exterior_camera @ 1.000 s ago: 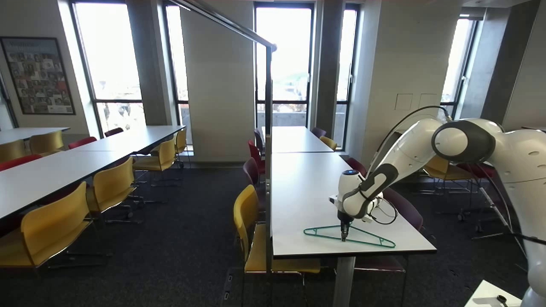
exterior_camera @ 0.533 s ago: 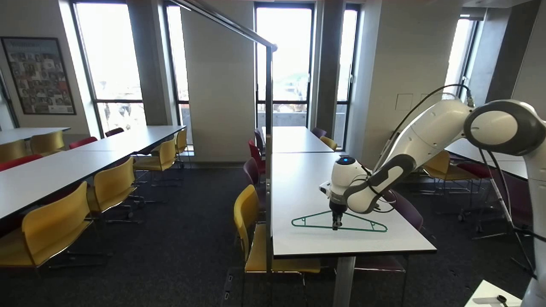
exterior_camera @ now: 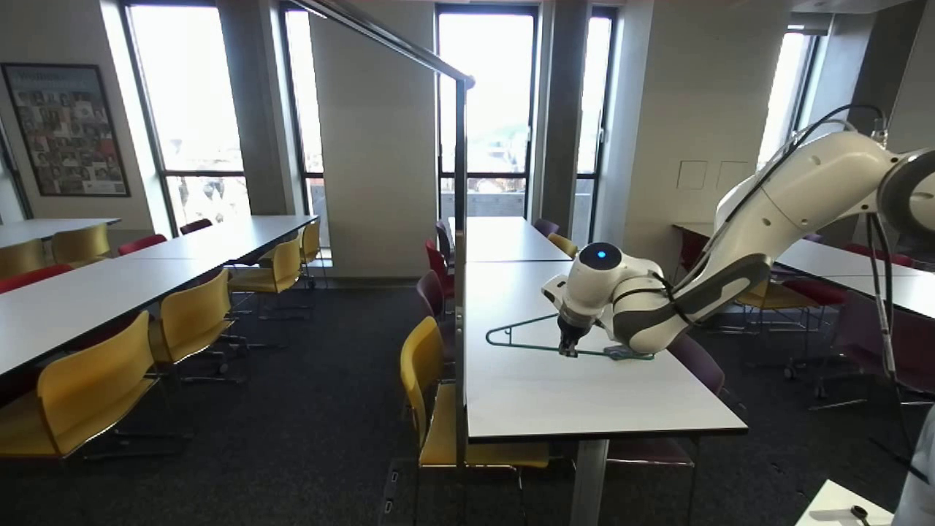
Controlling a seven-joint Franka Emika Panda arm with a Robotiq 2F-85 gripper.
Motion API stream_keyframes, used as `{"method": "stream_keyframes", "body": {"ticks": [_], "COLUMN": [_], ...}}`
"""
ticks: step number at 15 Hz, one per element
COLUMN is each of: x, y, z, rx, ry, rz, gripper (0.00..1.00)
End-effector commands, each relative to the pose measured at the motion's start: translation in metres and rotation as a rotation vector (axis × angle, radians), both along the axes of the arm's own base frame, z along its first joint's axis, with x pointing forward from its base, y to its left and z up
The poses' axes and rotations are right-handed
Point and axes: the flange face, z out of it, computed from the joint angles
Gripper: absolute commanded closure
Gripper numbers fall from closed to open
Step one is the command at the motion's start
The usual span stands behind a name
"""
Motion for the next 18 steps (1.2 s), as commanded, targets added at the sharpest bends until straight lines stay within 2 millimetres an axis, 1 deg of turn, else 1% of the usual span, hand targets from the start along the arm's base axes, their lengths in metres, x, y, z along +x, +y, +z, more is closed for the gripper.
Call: {"method": "stream_keyframes", "body": {"ticks": [1,6,9,11,16,18], "x": [-0.025,-0.046,-0.058,-0.066,-0.081,-0.084], "y": [0.009,0.034,0.047,0.054,0.074,0.084], "z": [0.043,0.07,0.082,0.093,0.121,0.131], "rx": [-0.066,-0.164,-0.218,-0.25,-0.309,-0.33], "ry": [-0.179,-0.433,-0.566,-0.645,-0.753,-0.773], "rz": [-0.073,-0.174,-0.244,-0.292,-0.356,-0.365], "gripper": [0.97,0.97,0.97,0.97,0.97,0.97]}}
